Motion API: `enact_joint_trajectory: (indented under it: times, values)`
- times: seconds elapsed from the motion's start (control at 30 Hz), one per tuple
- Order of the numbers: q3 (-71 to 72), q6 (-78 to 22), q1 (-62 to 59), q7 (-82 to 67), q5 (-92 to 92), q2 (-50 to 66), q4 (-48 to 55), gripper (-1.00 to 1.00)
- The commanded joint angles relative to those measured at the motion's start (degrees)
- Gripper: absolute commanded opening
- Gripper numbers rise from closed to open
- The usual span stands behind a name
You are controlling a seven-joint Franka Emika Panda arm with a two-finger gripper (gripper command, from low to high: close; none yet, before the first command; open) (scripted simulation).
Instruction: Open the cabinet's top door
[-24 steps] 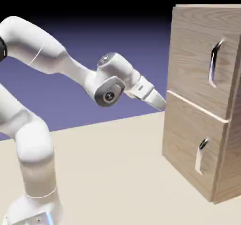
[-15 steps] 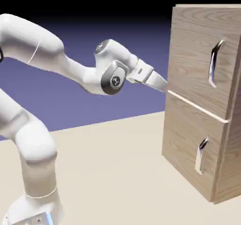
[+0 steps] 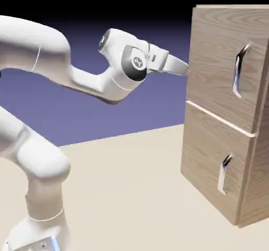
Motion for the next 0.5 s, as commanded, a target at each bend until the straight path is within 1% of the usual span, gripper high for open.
enact_joint_trajectory:
  times: [0.0,0.47]
  values:
    - [-1.0,0.0,0.9,1.9,-2.5,-0.3,0.6,0.00]
    - [-14.5,0.1,13.0,28.1,-37.4,-3.9,9.0,0.00]
